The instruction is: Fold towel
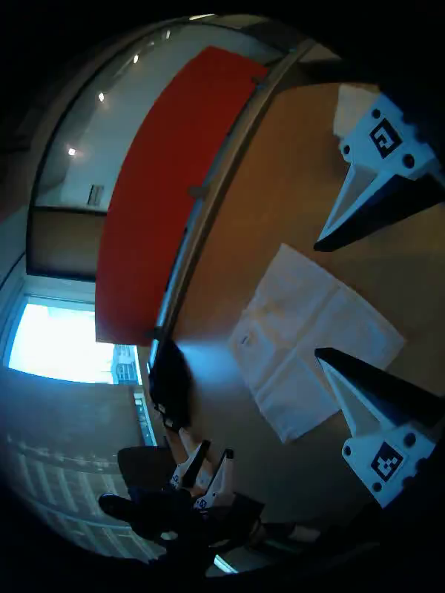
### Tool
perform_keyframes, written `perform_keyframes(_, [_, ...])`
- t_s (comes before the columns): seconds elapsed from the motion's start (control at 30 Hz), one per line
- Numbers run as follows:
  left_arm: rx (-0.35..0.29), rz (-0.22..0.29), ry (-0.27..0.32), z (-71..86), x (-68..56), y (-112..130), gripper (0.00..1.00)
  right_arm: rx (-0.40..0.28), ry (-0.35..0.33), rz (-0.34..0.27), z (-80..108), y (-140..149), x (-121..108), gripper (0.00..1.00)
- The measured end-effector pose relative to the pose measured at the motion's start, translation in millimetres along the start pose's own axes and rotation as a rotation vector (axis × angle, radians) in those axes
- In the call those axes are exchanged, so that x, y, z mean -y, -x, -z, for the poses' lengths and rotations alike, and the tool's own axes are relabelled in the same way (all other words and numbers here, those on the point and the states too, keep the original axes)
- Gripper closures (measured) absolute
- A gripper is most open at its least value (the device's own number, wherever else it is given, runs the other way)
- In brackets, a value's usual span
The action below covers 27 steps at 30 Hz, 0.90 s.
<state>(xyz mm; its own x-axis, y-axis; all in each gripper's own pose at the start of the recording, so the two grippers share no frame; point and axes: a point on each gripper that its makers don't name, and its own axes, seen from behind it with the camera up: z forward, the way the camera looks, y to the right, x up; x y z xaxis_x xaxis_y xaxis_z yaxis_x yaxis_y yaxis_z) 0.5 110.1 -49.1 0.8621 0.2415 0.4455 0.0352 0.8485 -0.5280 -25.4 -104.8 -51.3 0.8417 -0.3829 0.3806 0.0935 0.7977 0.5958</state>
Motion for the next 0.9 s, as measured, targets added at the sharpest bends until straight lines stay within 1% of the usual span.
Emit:
perform_keyframes(0.3, [0.061, -0.010, 0.025, -14.6, -7.4, 29.3, 0.07, 0.064, -0.026, 0.003, -13.3, 36.2, 8.3, 0.00])
perform_keyframes(0.6, [0.122, -0.019, 0.049, -24.2, -17.0, 59.9, 0.07, 0.103, -0.048, -0.001, -22.1, 62.8, 17.1, 0.00])
perform_keyframes(0.9, [0.172, -0.032, 0.071, -30.6, -23.6, 82.2, 0.07, 0.150, -0.073, 0.000, -29.2, 91.1, 26.5, 0.00])
